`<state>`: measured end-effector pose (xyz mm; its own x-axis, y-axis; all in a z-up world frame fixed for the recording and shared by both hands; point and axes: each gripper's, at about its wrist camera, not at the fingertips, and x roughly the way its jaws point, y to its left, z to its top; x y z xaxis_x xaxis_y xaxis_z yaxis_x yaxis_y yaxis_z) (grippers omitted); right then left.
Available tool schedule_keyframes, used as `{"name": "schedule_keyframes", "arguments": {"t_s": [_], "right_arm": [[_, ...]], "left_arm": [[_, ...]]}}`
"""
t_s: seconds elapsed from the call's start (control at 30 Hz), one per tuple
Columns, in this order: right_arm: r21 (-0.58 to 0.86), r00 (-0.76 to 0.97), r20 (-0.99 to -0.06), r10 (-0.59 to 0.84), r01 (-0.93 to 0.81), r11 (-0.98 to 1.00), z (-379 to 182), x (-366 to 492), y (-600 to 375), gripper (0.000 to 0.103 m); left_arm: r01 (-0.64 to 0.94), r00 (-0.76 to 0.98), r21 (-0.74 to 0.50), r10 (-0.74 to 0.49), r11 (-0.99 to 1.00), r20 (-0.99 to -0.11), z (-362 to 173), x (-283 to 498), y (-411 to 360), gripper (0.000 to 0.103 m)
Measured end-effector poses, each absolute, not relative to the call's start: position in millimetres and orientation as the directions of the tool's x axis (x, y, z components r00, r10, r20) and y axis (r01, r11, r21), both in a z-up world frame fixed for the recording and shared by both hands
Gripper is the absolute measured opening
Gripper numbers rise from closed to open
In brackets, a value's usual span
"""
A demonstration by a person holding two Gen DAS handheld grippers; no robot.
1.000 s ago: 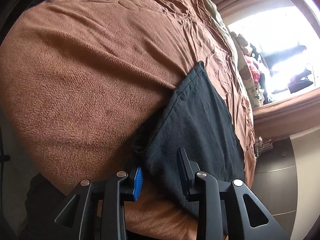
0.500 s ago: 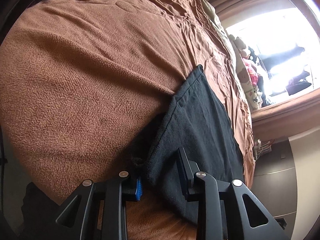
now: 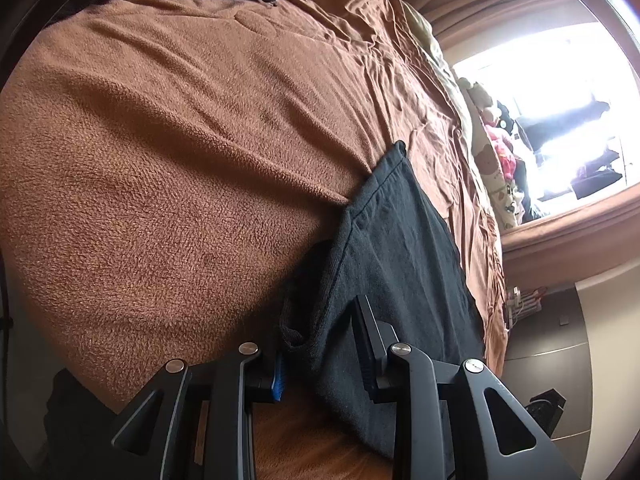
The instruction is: Fold small clothes
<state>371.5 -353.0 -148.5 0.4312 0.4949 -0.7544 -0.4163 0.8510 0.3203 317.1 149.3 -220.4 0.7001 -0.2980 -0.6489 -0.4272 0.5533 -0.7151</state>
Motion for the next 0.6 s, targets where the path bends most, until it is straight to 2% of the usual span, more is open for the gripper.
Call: {"name": "schedule_keyframes", "arguments": {"t_s": [0.1,0.17,0.6], "right_arm": [[0.287,0.43,-0.78,0.455,-0.4,0.87,-155.8,390.6,-336.6,0.014],[0.242,0.454,-0.787,0.417,-0.395,0.886,-156.5,402.2,-325.8,0.007],[0.235,0.479,-0.792,0.379,-0.335,0.913,-150.0,493.5,-306.1,0.007]], "left_arm": [[-0.434,0.699,-0.712,-0.291,0.552,-0.653,-219.4,318.5,147.5,0.03],[-0.435,0.7,-0.711,-0.289,0.553,-0.653,-218.4,319.2,146.3,0.03],[-0.472,0.677,-0.69,-0.276,0.548,-0.682,-227.3,322.3,147.0,0.03]]}}
